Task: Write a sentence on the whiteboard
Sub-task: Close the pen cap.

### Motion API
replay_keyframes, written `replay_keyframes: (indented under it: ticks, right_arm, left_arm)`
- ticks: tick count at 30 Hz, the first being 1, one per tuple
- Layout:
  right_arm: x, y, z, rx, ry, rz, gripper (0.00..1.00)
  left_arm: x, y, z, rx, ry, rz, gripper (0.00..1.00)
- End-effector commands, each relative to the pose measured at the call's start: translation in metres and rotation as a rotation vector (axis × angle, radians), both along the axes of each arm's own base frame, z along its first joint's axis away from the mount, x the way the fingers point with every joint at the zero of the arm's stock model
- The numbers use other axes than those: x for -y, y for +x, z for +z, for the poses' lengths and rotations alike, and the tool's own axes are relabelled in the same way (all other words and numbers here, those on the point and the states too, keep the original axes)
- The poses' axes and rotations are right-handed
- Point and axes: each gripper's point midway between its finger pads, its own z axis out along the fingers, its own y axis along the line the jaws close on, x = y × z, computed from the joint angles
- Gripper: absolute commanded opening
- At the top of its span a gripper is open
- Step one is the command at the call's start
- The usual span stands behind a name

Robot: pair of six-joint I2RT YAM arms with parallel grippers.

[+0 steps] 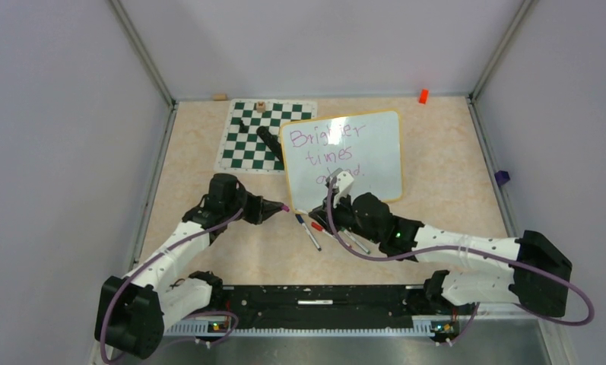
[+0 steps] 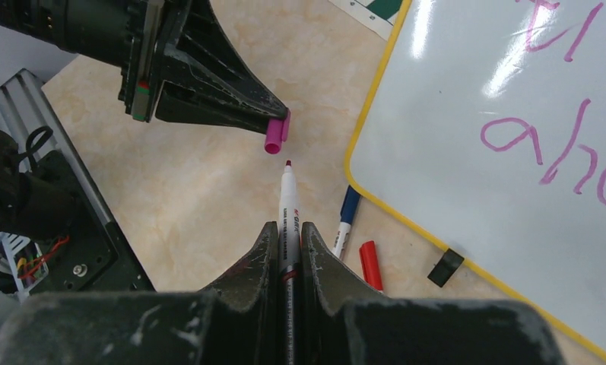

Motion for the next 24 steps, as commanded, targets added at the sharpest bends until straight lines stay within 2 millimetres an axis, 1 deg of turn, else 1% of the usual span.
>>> replay_keyframes:
  ticks: [1, 7, 16, 24]
  right_arm:
    - [-0.022, -0.001, 0.042, 0.067, 0.103, 0.044, 0.00]
    - [-0.029, -0.002, 0.041, 0.065, 0.098, 0.054, 0.00]
    - [-0.033, -0.001, 0.034, 0.057, 0.085, 0.055, 0.00]
    - [-0.037, -0.001, 0.034, 0.058, 0.087, 0.058, 0.00]
  left_arm:
    - [0.003, 0.002, 0.002, 0.015, -0.020, -0.002, 0.00]
    - [0.004, 0.001, 0.001, 0.011, -0.020, -0.006, 0.00]
    - [0.004, 0.001, 0.003, 0.016, -0.022, -0.005, 0.00]
    - [0.003, 0.001, 0.000, 0.008, -0.015, -0.003, 0.00]
